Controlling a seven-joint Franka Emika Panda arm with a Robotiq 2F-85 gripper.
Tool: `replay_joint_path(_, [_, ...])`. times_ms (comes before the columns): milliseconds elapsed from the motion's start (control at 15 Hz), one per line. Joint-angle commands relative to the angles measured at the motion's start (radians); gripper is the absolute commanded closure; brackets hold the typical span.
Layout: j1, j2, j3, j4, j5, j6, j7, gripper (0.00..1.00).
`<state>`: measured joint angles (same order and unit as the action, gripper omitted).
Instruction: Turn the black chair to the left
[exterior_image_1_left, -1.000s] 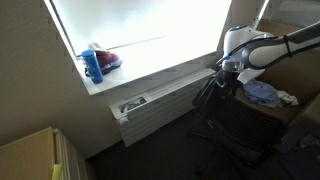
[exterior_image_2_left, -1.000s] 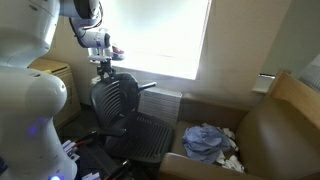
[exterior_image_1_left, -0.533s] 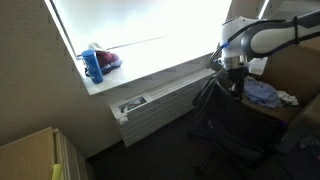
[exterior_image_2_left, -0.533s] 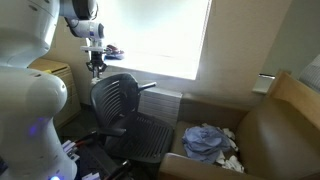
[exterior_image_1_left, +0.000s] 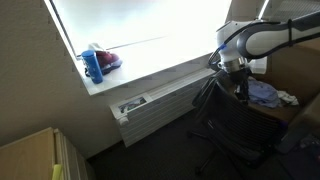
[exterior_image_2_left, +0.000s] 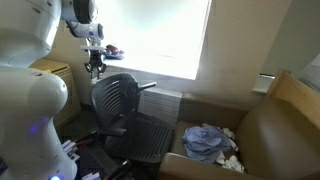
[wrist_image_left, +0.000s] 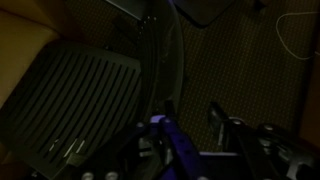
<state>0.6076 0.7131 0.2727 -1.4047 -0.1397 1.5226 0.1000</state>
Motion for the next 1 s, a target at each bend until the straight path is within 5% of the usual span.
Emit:
replay_joint_path(0, [0.014, -0.039, -0.033, -0.061, -0.066, 0.123, 0.049, 0.3])
replay_joint_path(267, [0.01, -0.044, -0.058, -0.139, -0.12, 0.289, 0.116, 0.03])
replay_joint_path(400, [0.01, -0.045, -0.074, -0.183, -0.123, 0.36, 0.176, 0.0])
replay_joint_path(467, [0.011, 0.002, -0.06, -0.088, -0.104, 0.285, 0.122, 0.06])
replay_joint_path(600, [0.01, 0.002, -0.07, -0.12, -0.106, 0.326, 0.153, 0.0])
replay_joint_path(667, [0.009, -0.001, -0.065, -0.115, -0.101, 0.32, 0.144, 0.25])
replay_joint_path(933, [0.013, -0.001, -0.053, -0.085, -0.107, 0.279, 0.077, 0.47])
